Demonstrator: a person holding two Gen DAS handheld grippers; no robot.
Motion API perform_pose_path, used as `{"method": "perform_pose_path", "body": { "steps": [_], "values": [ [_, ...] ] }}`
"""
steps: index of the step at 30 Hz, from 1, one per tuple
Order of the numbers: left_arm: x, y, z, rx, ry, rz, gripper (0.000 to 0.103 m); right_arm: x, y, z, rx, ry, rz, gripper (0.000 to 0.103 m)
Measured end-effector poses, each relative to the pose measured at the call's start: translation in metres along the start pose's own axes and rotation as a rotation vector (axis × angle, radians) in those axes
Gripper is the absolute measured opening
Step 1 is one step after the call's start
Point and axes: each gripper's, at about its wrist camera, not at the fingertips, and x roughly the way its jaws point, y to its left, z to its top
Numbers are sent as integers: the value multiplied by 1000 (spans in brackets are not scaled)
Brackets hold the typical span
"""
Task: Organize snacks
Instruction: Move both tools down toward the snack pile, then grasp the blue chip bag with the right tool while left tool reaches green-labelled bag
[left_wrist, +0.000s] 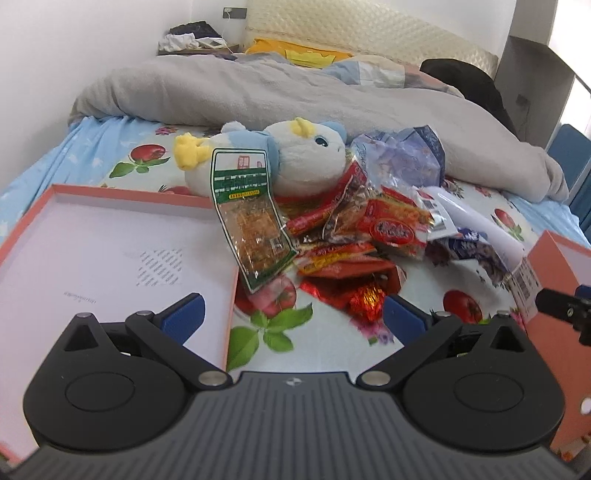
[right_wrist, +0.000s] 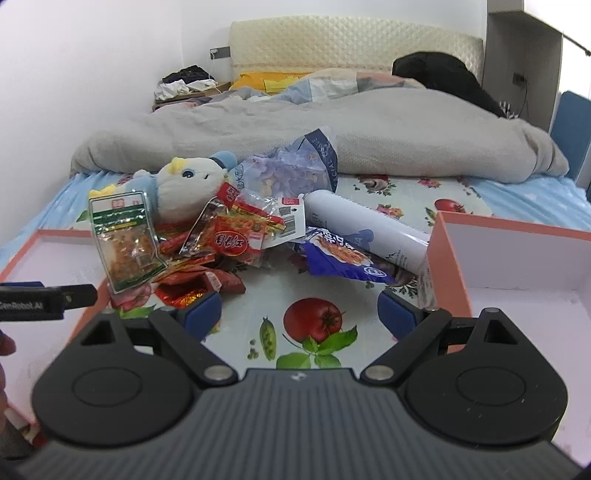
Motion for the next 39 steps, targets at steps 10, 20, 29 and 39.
{"method": "perform_pose_path", "body": {
  "steps": [10, 20, 29, 39],
  "values": [
    [48, 13, 16, -13, 30, 29, 92, 46, -1, 20, -49, 5, -11, 93],
    [88, 33, 31, -67, 37, 73, 75, 94, -4, 33, -128, 19, -69, 94],
    [111, 44, 42, -125, 22, 54, 46, 138, -4, 33, -236, 93, -128, 90],
    [117, 54, 36, -179, 18, 27, 4, 150, 0, 27, -271, 122, -152, 23]
  ]
}}
